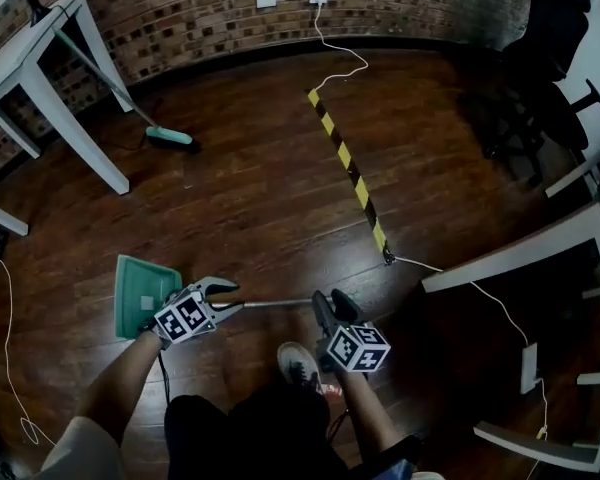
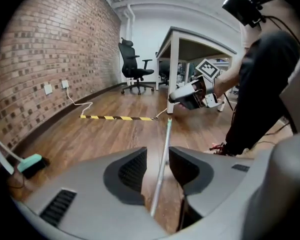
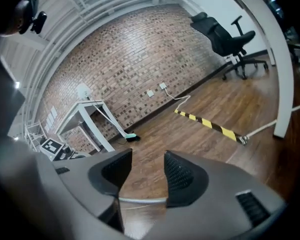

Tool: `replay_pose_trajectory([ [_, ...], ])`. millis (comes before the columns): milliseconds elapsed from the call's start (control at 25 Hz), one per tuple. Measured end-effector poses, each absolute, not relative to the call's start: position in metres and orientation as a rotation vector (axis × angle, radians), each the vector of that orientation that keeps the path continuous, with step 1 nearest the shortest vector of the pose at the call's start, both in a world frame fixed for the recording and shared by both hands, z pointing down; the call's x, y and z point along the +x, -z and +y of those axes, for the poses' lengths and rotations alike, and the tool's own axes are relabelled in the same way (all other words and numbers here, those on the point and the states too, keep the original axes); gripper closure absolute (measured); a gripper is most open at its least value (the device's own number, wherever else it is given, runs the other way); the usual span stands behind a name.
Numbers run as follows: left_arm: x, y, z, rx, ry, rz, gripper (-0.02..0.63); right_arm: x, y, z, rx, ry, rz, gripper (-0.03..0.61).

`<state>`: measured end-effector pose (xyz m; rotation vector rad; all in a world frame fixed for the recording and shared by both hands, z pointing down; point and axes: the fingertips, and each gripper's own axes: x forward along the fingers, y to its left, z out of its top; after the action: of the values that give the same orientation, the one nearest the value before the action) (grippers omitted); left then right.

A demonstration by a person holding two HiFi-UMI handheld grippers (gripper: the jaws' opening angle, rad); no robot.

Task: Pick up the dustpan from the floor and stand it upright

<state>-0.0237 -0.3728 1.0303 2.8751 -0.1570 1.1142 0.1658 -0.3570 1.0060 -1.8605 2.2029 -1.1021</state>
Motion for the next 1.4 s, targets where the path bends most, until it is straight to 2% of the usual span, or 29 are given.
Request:
replay_pose_trajectory([
  [120, -0.02, -1.085, -0.369, 2.803, -1.152, -0.067, 0.433, 0.165, -1.068, -0.347, -1.858, 1.231, 2.117, 0.367],
  [320, -0.015, -1.144, -0.364, 2.736, -1.244, 0.014, 0.433, 0.173, -1.135, -0.34, -1.865, 1.385, 1.948, 0.367],
  [720, -0.04, -1.208, -0.361, 2.643, -1.423, -0.046, 0.413, 0.189, -1.197, -0.342, -1.89, 1.512, 1.781, 0.365],
  [1080, -0.049, -1.248, -0.365, 2.571, -1.528, -0.043, 0.413, 0.19, -1.209, -0.364, -1.922, 1.512, 1.777, 0.36],
  [1120, -0.05, -1.251, -0.366, 2.579, -1.552, -0.05, 0.421, 0.19, -1.208, -0.365, -1.918, 1.512, 1.773, 0.366],
  [1160, -0.051, -1.252, -0.368, 2.596, -1.565, -0.069, 0.483, 0.19, -1.205, -0.367, -1.908, 1.507, 1.764, 0.374],
  [1200, -0.051, -1.251, -0.371, 2.615, -1.558, -0.089, 0.488, 0.191, -1.2, -0.37, -1.897, 1.491, 1.752, 0.393],
  [1400, -0.036, -1.216, -0.395, 2.742, -1.411, -0.195, 0.491, 0.203, -1.13, -0.407, -1.871, 1.226, 1.819, 0.413],
])
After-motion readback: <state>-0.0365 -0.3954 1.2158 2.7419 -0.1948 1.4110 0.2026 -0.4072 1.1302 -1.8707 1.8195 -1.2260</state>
